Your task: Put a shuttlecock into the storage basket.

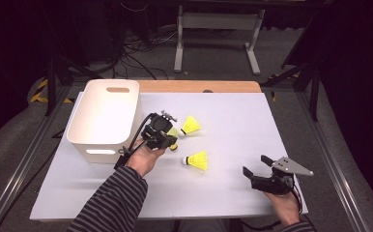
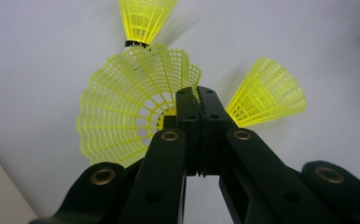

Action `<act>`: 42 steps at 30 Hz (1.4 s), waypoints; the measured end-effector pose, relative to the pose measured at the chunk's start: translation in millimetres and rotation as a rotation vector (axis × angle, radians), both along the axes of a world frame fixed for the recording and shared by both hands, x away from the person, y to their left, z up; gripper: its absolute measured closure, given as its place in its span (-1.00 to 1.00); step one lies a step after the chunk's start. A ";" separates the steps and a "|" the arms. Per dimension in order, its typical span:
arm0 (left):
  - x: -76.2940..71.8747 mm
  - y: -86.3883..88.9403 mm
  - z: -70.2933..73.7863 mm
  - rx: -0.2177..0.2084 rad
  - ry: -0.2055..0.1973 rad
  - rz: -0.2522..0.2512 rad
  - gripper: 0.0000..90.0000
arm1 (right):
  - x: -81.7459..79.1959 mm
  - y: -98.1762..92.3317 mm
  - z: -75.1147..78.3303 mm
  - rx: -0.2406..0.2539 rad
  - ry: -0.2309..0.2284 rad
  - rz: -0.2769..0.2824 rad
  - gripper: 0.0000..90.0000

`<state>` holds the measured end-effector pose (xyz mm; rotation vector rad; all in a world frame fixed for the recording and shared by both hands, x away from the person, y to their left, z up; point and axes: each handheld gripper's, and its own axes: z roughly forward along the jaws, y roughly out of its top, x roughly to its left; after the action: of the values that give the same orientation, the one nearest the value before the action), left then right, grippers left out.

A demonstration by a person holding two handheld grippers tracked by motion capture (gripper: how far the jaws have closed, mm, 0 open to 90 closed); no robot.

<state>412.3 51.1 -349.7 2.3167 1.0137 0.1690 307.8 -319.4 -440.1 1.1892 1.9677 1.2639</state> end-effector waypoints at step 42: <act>3.1 22.4 32.5 -0.029 -0.025 0.017 0.99 | 0.1 0.2 0.2 -0.002 -0.002 0.002 -0.68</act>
<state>415.4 73.5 -317.2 2.2751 1.0173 0.1880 307.9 -319.2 -439.9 1.1853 1.9689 1.2633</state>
